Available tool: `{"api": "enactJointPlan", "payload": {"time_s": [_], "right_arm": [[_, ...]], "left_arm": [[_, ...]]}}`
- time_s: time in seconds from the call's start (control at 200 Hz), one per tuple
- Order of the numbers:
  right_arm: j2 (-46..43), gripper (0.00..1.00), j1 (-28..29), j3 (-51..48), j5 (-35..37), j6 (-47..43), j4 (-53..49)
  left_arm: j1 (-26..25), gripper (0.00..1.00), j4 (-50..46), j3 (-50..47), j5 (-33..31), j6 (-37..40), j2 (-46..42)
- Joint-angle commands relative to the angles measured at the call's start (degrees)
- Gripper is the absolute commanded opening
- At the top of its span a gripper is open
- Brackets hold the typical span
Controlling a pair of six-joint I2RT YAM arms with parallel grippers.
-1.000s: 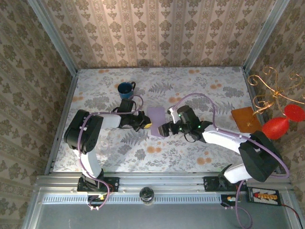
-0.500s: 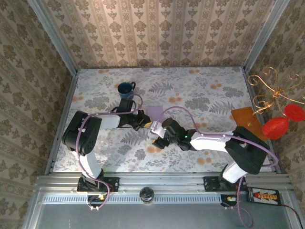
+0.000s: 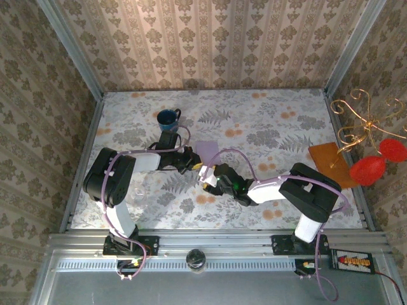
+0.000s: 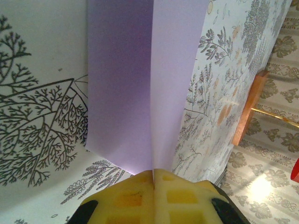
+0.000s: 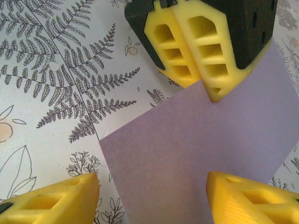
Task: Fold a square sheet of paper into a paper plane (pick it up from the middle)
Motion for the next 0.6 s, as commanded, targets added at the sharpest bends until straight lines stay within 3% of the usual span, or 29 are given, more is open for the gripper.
{"api": "enactJointPlan", "payload": {"time_s": [0.0,0.595], "right_arm": [[-0.2,0.60,0.4,-1.0,2.6,-0.4,5.2],[-3.9,0.39,0.7,-3.8,2.6,2.3,8.7]], "left_arm": [[-0.6,0.02,0.4,-0.4,-0.1,-0.8,-1.6],[-1.2,0.02,0.6,-0.3,0.3,-0.3,-0.5]]}}
